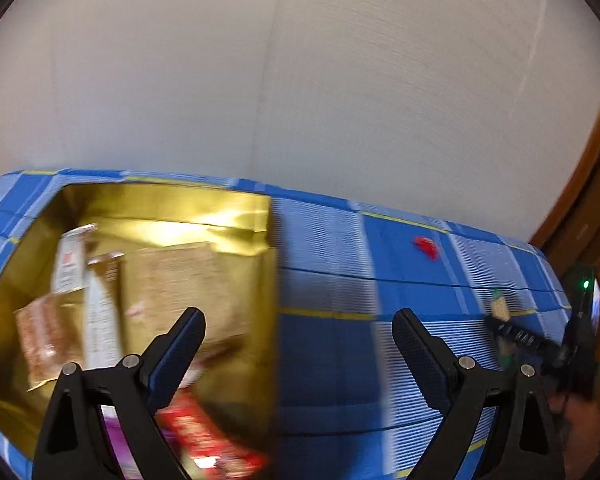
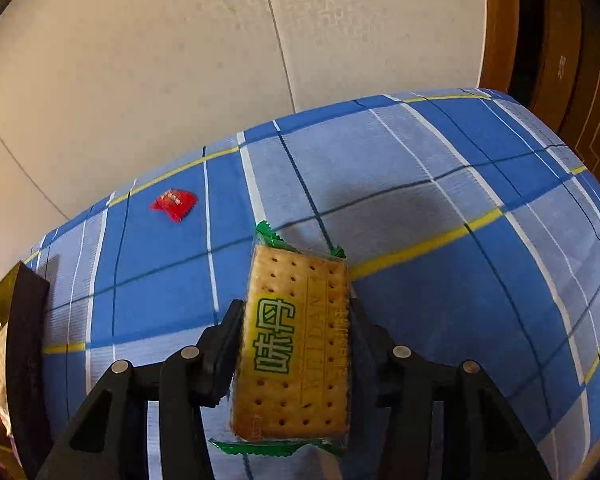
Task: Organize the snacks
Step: 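Grasp the green-wrapped WEIDAN cracker packet with the right tool, then grasp the small red candy with the left tool while the right tool holds the crackers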
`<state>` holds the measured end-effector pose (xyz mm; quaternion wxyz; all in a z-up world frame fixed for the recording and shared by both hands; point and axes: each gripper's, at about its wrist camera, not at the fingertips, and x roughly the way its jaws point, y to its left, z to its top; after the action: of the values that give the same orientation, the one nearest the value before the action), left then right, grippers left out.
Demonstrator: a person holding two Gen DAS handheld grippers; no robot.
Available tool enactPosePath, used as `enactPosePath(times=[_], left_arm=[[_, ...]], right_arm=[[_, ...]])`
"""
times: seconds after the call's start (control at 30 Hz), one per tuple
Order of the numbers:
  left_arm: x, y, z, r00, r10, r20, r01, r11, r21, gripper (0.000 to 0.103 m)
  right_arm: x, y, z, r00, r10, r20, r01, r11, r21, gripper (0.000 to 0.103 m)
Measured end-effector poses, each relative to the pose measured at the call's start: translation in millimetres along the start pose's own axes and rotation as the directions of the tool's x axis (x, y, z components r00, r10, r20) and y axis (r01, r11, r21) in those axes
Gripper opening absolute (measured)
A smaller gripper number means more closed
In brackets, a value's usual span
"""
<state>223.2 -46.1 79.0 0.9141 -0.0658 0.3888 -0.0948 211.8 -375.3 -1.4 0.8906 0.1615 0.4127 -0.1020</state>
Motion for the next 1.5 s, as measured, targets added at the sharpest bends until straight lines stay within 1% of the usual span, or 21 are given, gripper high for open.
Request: enactPosePath(times=[0.03, 0.1, 0.17, 0.3, 0.4, 0.47, 0.53, 0.7, 0.8, 0.83, 0.87, 0.9, 0.93, 0.97, 1.0, 1.03, 1.1, 1.13, 1.27, 1.33, 1.5], left_arm=[[5, -14, 6, 1.0, -0.011, -0.012, 0.011, 1.0, 0.014, 0.1], [16, -36, 15, 0.999, -0.022, -0.034, 0.023, 0.999, 0.032, 0.101], [34, -58, 25, 0.997, -0.027, -0.073, 0.03, 0.998, 0.047, 0.101], [71, -93, 36, 0.991, 0.0, -0.136, 0.008, 0.998, 0.063, 0.101], [101, -114, 45, 0.987, 0.003, -0.158, 0.004, 0.999, 0.042, 0.101], [122, -128, 49, 0.983, 0.025, -0.181, -0.02, 0.999, 0.031, 0.101], [141, -139, 52, 0.98, 0.027, -0.199, -0.023, 1.0, 0.021, 0.1], [172, -162, 58, 0.976, 0.047, -0.212, -0.049, 0.999, -0.003, 0.094], [187, -169, 62, 0.973, 0.05, -0.225, -0.057, 0.998, -0.022, 0.087], [193, -170, 62, 0.969, 0.051, -0.241, -0.061, 0.997, -0.036, 0.081], [198, -170, 62, 0.966, 0.047, -0.253, -0.06, 0.997, -0.047, 0.076], [201, -170, 62, 0.966, 0.051, -0.253, -0.066, 0.997, -0.051, 0.074], [201, -173, 63, 0.971, 0.068, -0.231, -0.078, 0.996, -0.036, 0.072], [203, -176, 63, 0.971, 0.084, -0.225, -0.089, 0.996, -0.015, 0.07], [205, -178, 63, 0.97, 0.089, -0.228, -0.09, 0.996, 0.007, 0.065], [206, -181, 63, 0.971, 0.102, -0.217, -0.097, 0.995, 0.036, 0.054], [206, -184, 60, 0.972, 0.133, -0.193, -0.118, 0.989, 0.086, 0.04], [205, -184, 57, 0.973, 0.144, -0.179, -0.125, 0.986, 0.112, 0.037], [196, -178, 48, 0.982, 0.109, -0.154, -0.088, 0.987, 0.132, 0.031], [192, -174, 42, 0.984, 0.102, -0.145, -0.079, 0.985, 0.15, 0.022], [178, -161, 27, 0.989, 0.082, -0.123, -0.06, 0.984, 0.171, 0.02]], right_arm=[[-4, -2, -4, 1.0, 0.003, -0.004, -0.003, 1.0, 0.007, 0.051], [-10, -7, -12, 0.999, 0.035, 0.007, -0.035, 0.999, 0.03, 0.051], [-16, -8, -18, 0.999, 0.046, 0.001, -0.046, 0.999, 0.025, 0.051], [-20, -13, -22, 0.996, 0.089, -0.017, -0.089, 0.996, 0.011, 0.051], [-23, -24, -23, 0.989, 0.142, -0.027, -0.141, 0.989, 0.042, 0.051], [-24, -31, -23, 0.986, 0.165, -0.032, -0.163, 0.985, 0.047, 0.051], [-25, -35, -23, 0.983, 0.18, -0.032, -0.178, 0.983, 0.049, 0.051], [-26, -51, -22, 0.974, 0.223, -0.036, -0.22, 0.973, 0.074, 0.051], [-26, -60, -21, 0.961, 0.273, -0.038, -0.267, 0.956, 0.122, 0.051], [-25, -61, -20, 0.959, 0.281, -0.04, -0.274, 0.953, 0.133, 0.051], [-25, -62, -20, 0.957, 0.288, -0.041, -0.28, 0.949, 0.145, 0.051], [-25, -63, -20, 0.956, 0.292, -0.043, -0.282, 0.947, 0.152, 0.051], [-25, -63, -19, 0.955, 0.294, -0.045, -0.283, 0.946, 0.16, 0.051], [-24, -63, -19, 0.954, 0.295, -0.047, -0.284, 0.945, 0.163, 0.051], [-24, -63, -18, 0.954, 0.296, -0.047, -0.285, 0.944, 0.165, 0.051], [-24, -63, -18, 0.953, 0.299, -0.047, -0.287, 0.943, 0.168, 0.051], [-24, -65, -18, 0.952, 0.302, -0.049, -0.29, 0.942, 0.171, 0.051], [-25, -66, -19, 0.951, 0.305, -0.049, -0.292, 0.941, 0.171, 0.051], [-26, -67, -19, 0.953, 0.3, -0.049, -0.288, 0.942, 0.17, 0.051], [-26, -66, -19, 0.955, 0.293, -0.049, -0.282, 0.945, 0.165, 0.051], [-26, -64, -19, 0.959, 0.281, -0.046, -0.271, 0.95, 0.155, 0.051]])
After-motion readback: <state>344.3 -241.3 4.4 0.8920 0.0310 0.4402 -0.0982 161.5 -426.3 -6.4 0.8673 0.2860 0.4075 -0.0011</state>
